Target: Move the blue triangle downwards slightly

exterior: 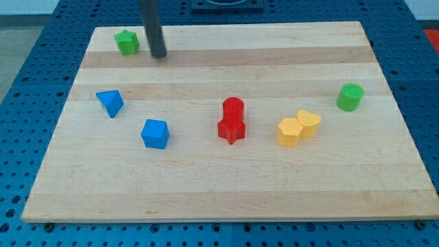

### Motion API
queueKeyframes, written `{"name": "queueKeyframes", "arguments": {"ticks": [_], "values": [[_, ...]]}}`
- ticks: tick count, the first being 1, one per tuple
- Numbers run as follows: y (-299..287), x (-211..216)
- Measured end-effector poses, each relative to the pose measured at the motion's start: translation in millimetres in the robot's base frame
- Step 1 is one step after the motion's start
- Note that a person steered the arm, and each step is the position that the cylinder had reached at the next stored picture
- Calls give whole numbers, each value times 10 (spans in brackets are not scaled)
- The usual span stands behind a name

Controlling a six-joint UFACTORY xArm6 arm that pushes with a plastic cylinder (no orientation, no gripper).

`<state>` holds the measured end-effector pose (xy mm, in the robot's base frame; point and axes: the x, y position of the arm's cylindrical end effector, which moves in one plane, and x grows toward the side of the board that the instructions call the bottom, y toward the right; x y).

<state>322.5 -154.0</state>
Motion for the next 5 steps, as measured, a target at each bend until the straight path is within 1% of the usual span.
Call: {"name": "queueKeyframes", "arguments": {"ticks": [1, 2, 3, 4, 5], "values": [[-212, 193], [-436, 125], [-795, 229], [-988, 344], [-986, 344]]}}
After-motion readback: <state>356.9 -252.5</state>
